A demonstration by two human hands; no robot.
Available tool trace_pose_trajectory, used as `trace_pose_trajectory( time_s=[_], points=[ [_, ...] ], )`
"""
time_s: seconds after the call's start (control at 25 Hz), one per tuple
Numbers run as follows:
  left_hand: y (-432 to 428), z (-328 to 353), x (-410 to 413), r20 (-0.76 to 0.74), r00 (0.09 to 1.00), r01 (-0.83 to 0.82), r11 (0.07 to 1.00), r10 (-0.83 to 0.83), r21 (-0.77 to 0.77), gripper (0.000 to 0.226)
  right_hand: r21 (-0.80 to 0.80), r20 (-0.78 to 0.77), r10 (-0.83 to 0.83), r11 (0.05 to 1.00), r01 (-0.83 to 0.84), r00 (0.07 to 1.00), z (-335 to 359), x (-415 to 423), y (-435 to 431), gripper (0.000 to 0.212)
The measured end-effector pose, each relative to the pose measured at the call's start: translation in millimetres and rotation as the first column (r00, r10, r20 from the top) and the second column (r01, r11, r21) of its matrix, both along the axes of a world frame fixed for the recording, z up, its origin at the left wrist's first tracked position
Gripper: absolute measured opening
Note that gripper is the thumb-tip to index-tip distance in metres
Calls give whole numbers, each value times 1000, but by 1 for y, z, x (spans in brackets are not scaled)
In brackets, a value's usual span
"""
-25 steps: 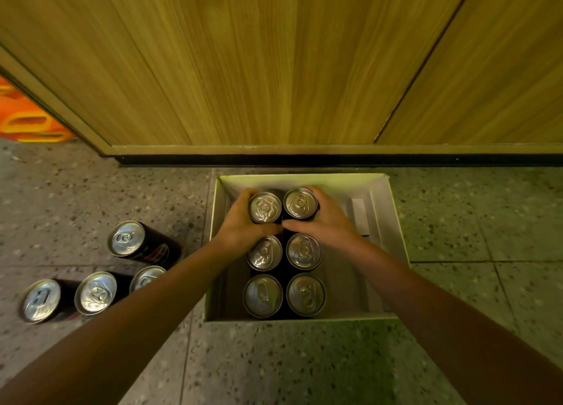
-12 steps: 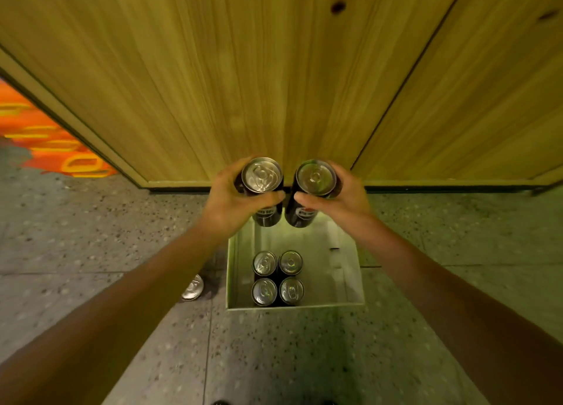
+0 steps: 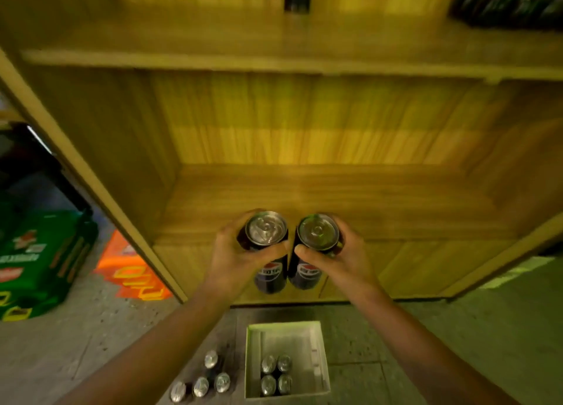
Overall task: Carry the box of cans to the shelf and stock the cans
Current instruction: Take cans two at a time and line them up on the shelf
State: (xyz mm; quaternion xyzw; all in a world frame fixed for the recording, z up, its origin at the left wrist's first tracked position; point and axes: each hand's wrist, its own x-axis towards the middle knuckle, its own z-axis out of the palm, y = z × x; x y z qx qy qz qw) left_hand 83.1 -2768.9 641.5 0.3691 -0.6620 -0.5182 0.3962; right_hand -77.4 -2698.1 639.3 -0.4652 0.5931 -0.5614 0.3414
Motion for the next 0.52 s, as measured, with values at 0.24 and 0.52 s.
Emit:
trace_pose_trajectory(
  time_s=[0.24,0.52],
  points=[
    [-7,157,7,4,999,44,993,-43,-110,49,-91,-69,-12,996,6,998,152,15,-5,42],
    [-26,256,-20,-45,999,0,995,-5,-98,30,-185,-131,-85,981,60,988,250,-3,-36,29]
  ],
)
